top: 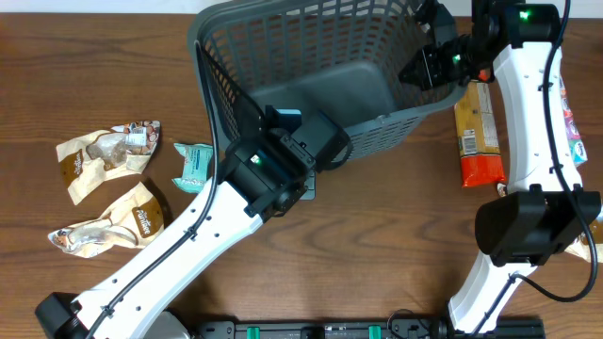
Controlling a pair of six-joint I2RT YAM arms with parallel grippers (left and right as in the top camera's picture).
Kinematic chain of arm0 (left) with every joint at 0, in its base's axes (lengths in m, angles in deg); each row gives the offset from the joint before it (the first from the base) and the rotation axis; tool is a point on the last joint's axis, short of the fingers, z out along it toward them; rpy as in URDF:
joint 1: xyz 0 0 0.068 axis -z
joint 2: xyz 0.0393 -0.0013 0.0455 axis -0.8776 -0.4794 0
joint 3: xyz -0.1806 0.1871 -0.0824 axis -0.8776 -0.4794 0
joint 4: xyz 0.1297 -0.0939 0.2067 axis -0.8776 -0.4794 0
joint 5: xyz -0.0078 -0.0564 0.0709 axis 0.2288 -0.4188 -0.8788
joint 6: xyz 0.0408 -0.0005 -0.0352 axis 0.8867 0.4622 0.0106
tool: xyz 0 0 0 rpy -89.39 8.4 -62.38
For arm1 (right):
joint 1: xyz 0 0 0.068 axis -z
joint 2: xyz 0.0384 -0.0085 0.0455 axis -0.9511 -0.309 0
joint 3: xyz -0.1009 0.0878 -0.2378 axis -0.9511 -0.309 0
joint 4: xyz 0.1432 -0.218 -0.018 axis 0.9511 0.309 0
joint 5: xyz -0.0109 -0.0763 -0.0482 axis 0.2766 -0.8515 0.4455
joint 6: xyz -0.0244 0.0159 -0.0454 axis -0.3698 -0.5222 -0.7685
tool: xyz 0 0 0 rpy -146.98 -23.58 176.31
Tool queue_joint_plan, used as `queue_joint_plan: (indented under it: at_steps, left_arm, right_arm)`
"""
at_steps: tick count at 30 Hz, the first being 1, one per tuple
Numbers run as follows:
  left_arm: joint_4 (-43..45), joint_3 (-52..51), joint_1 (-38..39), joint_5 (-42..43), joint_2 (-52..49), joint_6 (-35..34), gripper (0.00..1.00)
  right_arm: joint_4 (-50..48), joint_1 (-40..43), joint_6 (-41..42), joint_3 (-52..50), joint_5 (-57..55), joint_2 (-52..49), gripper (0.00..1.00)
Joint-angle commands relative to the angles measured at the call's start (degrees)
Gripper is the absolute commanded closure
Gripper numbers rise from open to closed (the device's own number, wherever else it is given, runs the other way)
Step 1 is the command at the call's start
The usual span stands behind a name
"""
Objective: Pack container
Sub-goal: 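Grasp the basket rims with left and right grippers, then push the grey basket forward and right with both grippers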
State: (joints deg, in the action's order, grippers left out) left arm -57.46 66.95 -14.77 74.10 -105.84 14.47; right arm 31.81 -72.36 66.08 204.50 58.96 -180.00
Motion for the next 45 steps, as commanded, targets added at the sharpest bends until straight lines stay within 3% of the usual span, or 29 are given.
queue_joint_plan:
  at_steps: [1, 13, 34, 45]
  left_arm:
    - [0.4, 0.0, -0.8, -1.4, 0.1, 1.8, 0.94]
    - [2.6, 0.0, -4.0, -1.3, 0.1, 5.6, 0.94]
    - [6.7, 0.0, -4.0, -1.3, 0.1, 7.2, 0.94]
    - [7.0, 0.0, -8.7, -1.3, 0.1, 8.5, 0.94]
  right_arm:
    - [1.6, 2.4, 1.7, -2.4, -0.7, -1.8, 0.99]
    - [2.2, 7.3, 2.6, -2.4, -0.7, 2.8, 0.99]
    - [5.9, 5.5, 2.6, -2.4, -0.7, 3.8, 0.99]
    - [7.5, 5.5, 2.6, -2.4, -0.7, 3.8, 0.99]
